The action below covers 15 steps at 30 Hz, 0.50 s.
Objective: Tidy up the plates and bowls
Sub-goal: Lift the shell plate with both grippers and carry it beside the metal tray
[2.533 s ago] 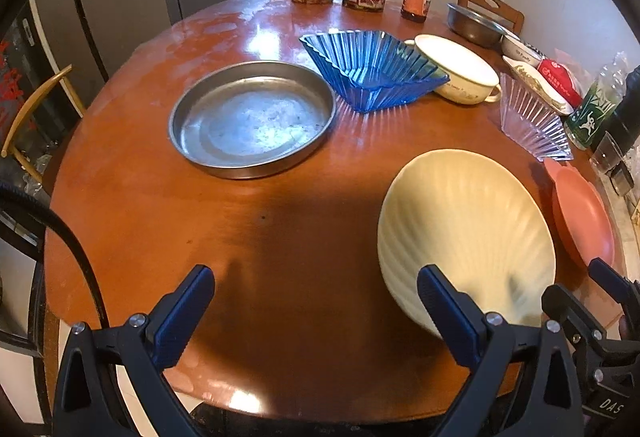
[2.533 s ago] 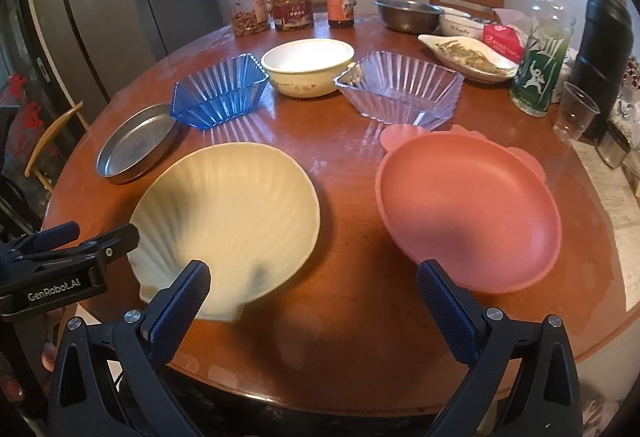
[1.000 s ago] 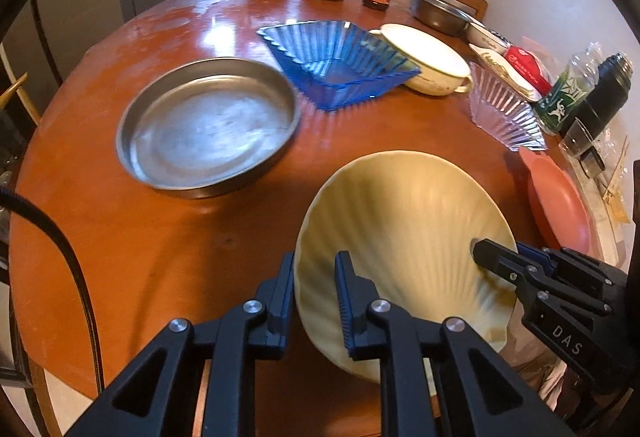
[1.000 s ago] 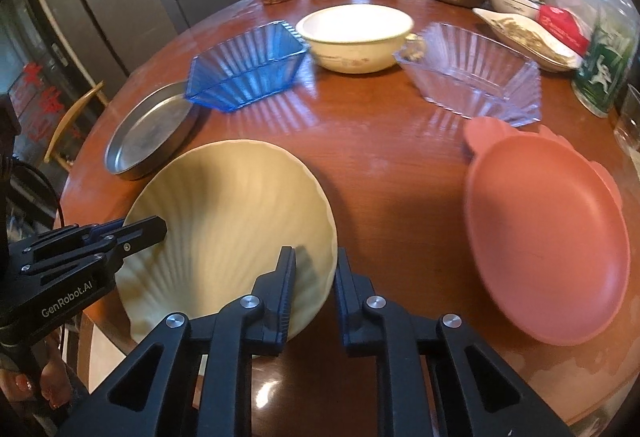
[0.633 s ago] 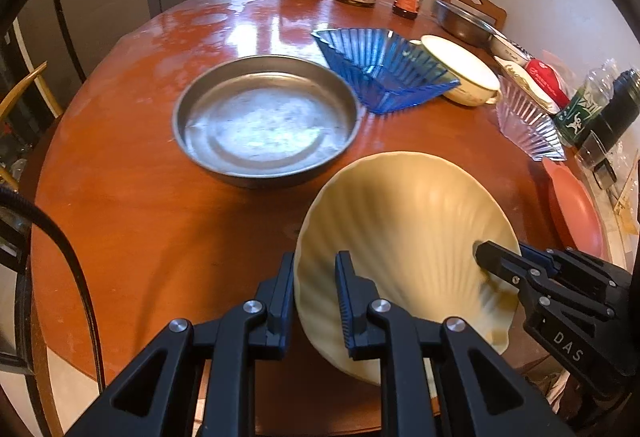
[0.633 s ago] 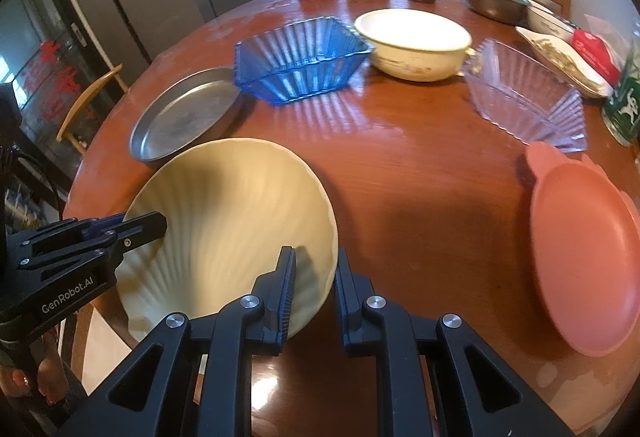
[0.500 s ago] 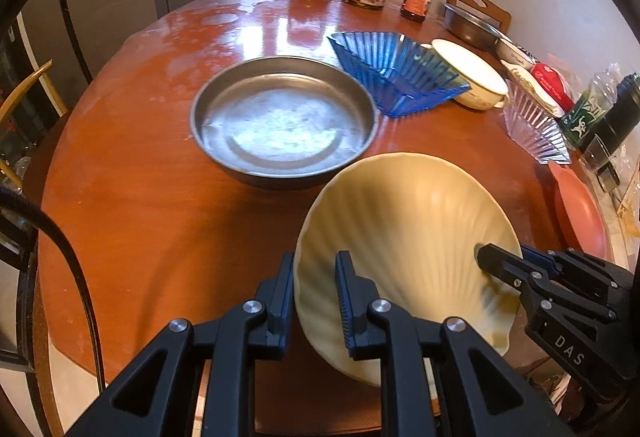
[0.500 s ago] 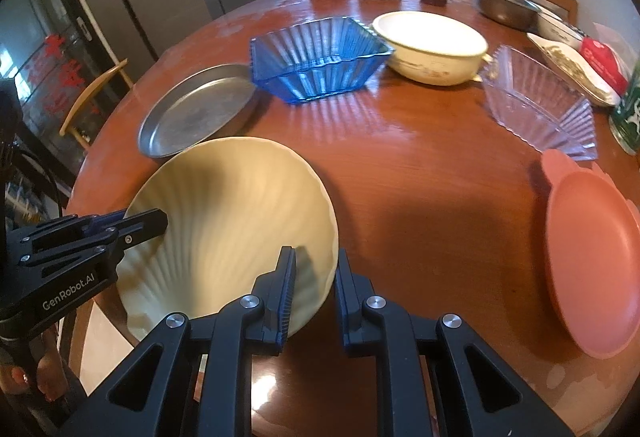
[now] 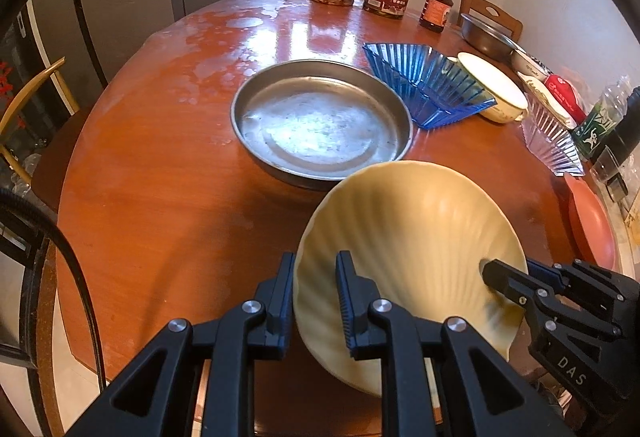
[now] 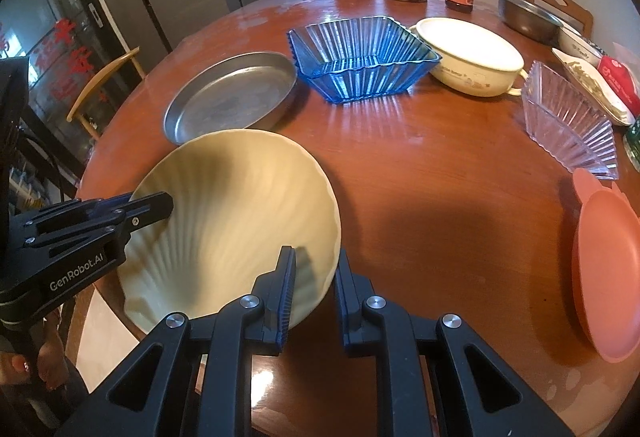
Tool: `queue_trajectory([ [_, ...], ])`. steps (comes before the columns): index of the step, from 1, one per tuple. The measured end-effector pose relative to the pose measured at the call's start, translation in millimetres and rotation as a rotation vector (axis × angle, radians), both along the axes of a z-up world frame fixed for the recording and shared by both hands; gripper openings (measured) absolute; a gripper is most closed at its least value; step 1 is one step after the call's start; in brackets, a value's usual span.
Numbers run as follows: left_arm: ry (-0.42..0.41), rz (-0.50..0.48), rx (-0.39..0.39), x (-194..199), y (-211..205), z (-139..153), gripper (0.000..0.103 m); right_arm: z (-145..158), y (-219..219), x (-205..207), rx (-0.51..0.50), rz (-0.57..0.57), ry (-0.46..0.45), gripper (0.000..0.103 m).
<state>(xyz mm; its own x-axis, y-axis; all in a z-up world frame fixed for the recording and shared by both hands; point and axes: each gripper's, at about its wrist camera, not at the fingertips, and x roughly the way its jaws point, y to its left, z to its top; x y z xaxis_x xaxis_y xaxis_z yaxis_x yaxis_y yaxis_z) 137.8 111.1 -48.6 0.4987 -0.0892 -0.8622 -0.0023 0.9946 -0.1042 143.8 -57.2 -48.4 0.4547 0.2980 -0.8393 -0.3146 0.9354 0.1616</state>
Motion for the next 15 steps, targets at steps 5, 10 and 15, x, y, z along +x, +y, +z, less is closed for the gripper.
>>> queue_trajectory([
  [5,-0.006,0.004,0.003,-0.7,1.9,-0.1,0.021,-0.2,3.5,-0.3,-0.001,0.004,0.002,0.019],
  [10,-0.012,0.003,0.005,-1.3,1.5,-0.1,0.021,-0.1,4.7,-0.8,-0.011,0.002,-0.002,0.02],
  [15,-0.014,0.004,0.002,-1.7,2.3,-0.4,0.021,0.5,5.8,-1.6,-0.02,-0.001,-0.005,0.021],
])
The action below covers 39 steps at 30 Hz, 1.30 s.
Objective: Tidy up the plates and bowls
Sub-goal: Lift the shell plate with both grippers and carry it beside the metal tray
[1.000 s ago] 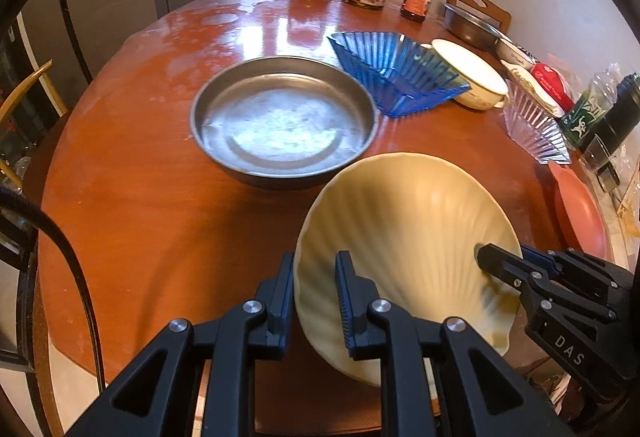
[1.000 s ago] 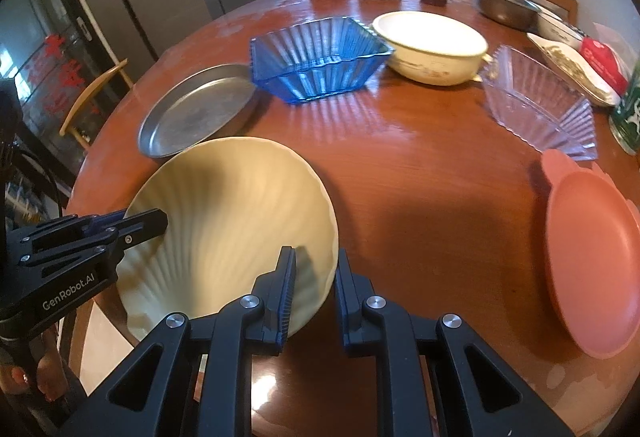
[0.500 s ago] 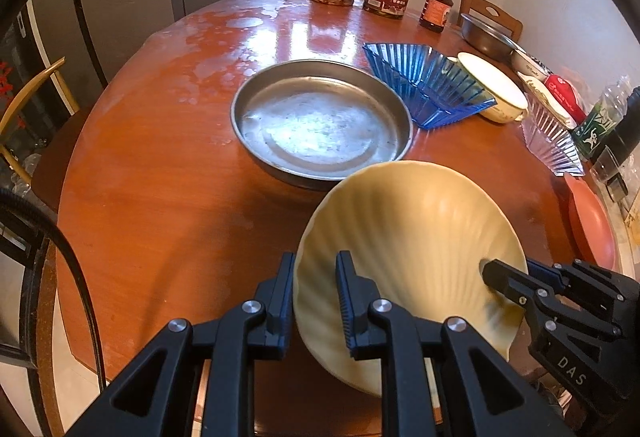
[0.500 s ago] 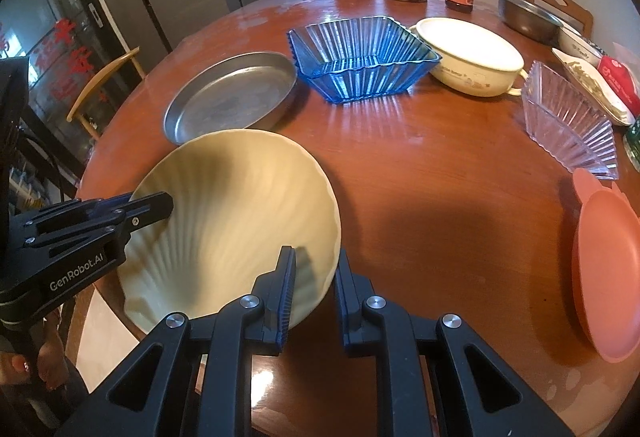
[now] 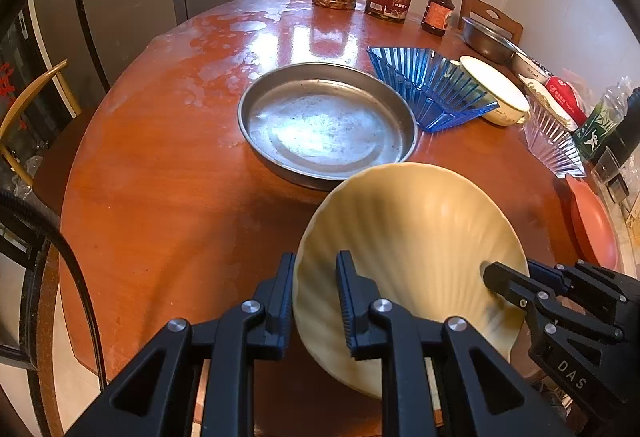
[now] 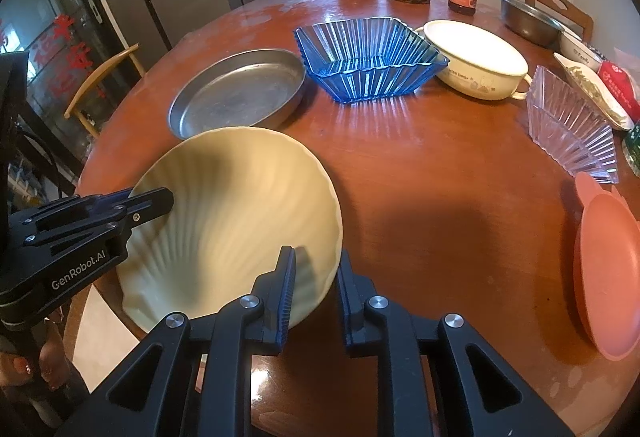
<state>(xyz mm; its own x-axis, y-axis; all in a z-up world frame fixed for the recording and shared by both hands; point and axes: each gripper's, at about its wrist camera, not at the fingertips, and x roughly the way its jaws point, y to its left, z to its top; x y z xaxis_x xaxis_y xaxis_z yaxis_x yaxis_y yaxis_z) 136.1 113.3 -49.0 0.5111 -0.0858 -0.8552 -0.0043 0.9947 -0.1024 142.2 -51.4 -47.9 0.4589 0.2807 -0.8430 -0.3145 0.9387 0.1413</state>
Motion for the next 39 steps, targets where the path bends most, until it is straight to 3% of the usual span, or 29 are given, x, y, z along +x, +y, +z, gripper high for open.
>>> queue_trajectory([
  [9,0.003,0.001,-0.002,1,-1,0,0.021,1,-1,0,-0.001,-0.011,0.007,0.022],
  [16,0.004,0.003,0.001,1,-2,-1,0.022,-1,-4,1,0.007,-0.019,0.022,0.03],
  [23,0.003,0.015,0.016,2,-1,0,0.026,1,-6,1,0.014,-0.028,0.018,0.032],
  [30,-0.007,0.034,0.016,2,4,3,0.041,1,-10,1,0.023,-0.043,0.022,0.034],
  [36,-0.021,0.042,0.017,-2,5,9,0.054,4,-13,0,0.028,-0.053,0.013,0.042],
  [39,-0.028,0.047,0.027,-4,4,13,0.055,8,-15,-2,0.033,-0.058,0.004,0.044],
])
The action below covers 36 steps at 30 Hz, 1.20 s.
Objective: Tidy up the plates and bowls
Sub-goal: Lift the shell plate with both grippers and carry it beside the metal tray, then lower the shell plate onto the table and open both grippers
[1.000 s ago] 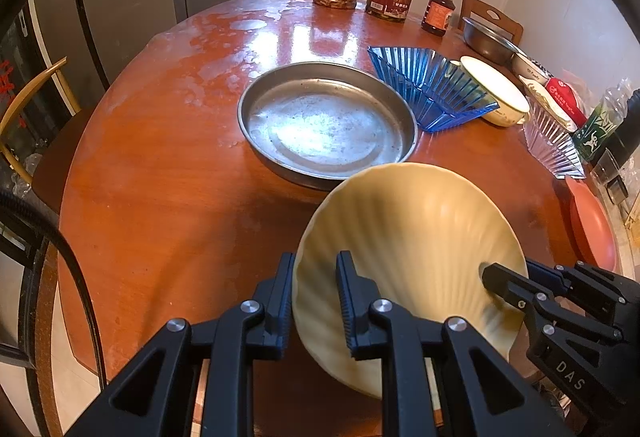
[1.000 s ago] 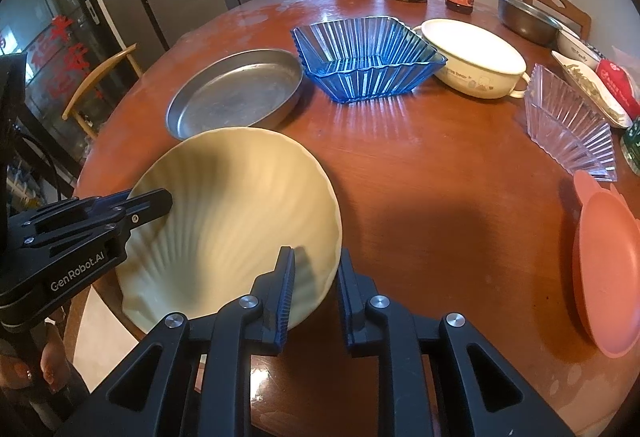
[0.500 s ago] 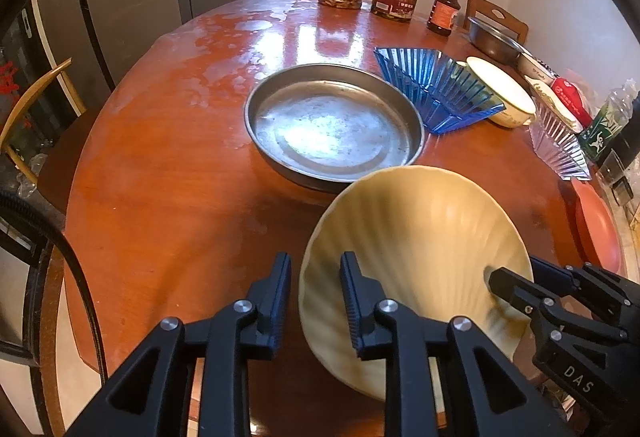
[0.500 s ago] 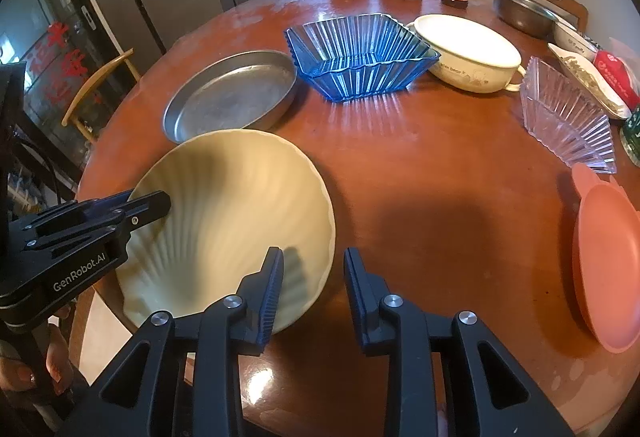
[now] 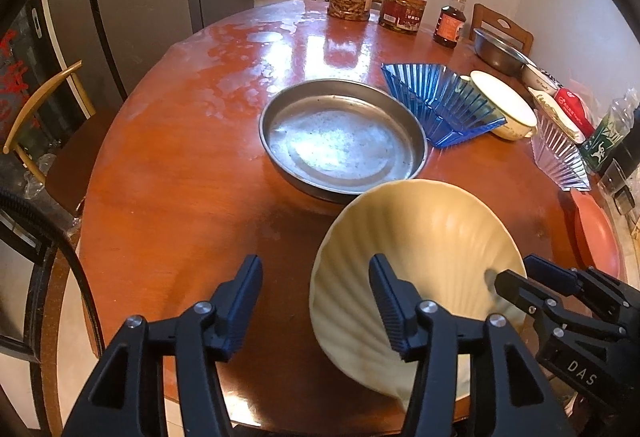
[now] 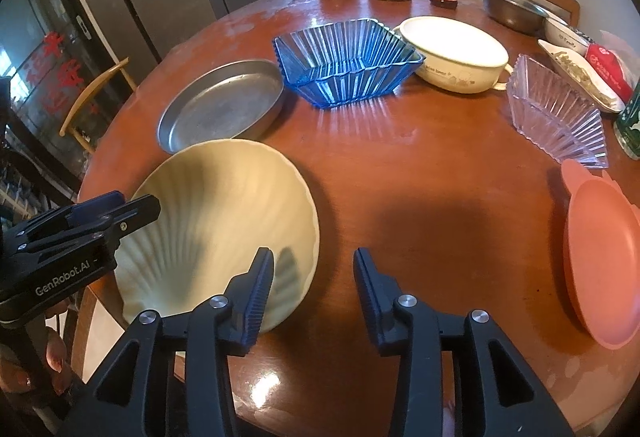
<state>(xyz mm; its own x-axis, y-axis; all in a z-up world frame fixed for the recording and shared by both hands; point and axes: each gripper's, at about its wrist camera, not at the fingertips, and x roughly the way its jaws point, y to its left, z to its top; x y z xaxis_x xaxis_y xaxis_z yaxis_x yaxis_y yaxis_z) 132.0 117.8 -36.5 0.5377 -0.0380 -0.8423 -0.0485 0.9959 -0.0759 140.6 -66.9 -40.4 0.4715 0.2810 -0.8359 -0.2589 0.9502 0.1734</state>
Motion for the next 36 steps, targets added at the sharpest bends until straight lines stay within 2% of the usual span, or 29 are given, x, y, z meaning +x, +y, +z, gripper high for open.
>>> queue_trajectory([
  [13,-0.029,-0.016,0.008,-9,-15,15,0.057,13,-14,-9,0.013,-0.016,-0.039,0.054],
  [17,-0.036,-0.023,0.011,-13,-20,19,0.066,17,-18,-12,0.017,-0.02,-0.049,0.057],
  [19,-0.041,-0.028,0.011,-15,-22,21,0.066,19,-21,-14,0.019,-0.023,-0.055,0.058],
  [36,-0.07,-0.128,-0.002,-19,-77,39,0.066,39,-77,-36,0.024,-0.13,-0.104,0.059],
])
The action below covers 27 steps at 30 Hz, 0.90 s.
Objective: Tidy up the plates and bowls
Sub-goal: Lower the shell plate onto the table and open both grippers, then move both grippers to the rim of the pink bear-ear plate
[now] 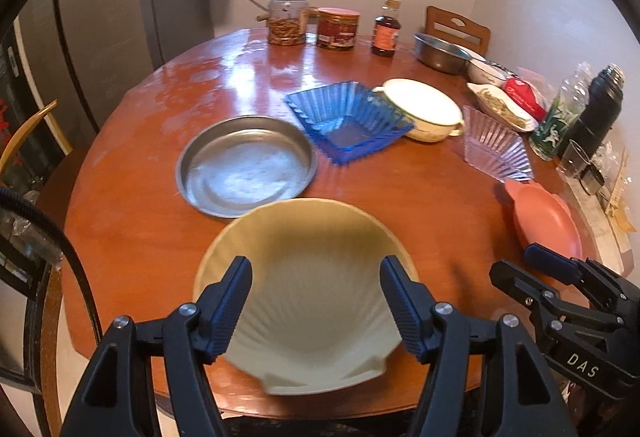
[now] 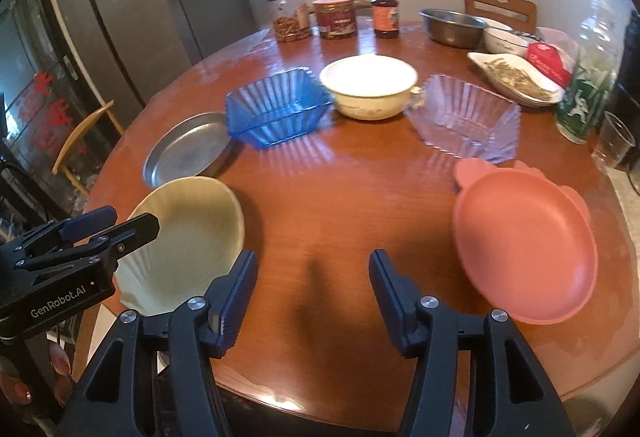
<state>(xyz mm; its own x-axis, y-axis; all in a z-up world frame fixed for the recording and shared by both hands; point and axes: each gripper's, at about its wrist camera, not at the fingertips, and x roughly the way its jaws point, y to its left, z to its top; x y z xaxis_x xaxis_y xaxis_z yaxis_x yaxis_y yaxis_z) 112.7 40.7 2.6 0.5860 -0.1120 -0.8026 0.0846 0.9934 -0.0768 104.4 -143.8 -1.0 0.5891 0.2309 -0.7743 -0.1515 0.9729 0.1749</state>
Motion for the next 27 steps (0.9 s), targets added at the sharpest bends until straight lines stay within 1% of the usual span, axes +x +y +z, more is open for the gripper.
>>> queue_trajectory([
  [9,0.004,-0.071,-0.012,6,-46,1,0.066,5,-52,-8,-0.007,-0.097,-0.004,0.06],
  [14,0.013,-0.106,-0.004,9,-70,-1,0.066,5,-75,-11,-0.008,-0.132,-0.007,0.06],
  [18,0.019,-0.127,0.008,12,-84,-3,0.066,4,-93,-13,0.002,-0.157,-0.009,0.064],
  [27,0.029,-0.158,0.018,17,-112,-5,0.066,5,-125,-15,0.006,-0.2,-0.016,0.067],
])
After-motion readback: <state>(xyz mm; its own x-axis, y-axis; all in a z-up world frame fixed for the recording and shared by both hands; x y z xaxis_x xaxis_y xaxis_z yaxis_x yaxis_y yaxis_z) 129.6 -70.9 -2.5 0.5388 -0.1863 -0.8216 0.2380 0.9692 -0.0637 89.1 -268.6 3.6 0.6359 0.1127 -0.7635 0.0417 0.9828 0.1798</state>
